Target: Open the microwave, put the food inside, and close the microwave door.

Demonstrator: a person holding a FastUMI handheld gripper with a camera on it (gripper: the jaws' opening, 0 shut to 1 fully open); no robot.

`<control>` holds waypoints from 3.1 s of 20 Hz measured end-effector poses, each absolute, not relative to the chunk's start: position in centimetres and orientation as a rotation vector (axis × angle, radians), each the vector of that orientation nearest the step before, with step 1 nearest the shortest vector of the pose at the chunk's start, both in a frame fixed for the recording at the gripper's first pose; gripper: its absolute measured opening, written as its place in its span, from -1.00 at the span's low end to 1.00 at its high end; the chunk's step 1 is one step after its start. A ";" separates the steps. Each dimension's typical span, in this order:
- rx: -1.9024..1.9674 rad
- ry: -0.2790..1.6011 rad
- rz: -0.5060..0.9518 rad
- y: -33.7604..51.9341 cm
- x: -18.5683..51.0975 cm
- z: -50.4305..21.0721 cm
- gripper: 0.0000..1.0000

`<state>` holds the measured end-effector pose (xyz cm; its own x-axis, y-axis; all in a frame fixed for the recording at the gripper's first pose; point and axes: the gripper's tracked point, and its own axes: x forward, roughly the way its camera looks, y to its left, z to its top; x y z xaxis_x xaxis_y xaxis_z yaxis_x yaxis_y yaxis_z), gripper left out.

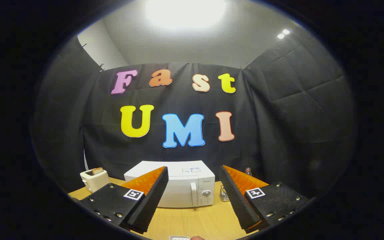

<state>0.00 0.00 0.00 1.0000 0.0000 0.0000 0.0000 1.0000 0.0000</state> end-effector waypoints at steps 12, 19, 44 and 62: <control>0.000 0.027 0.006 -0.1 -0.7 -1.2 0.92; -0.006 0.036 0.011 0.2 0.7 -1.6 0.92; -0.018 0.238 0.112 0.7 20.1 -15.5 0.93; 0.000 0.444 0.117 0.5 24.3 -25.3 -0.21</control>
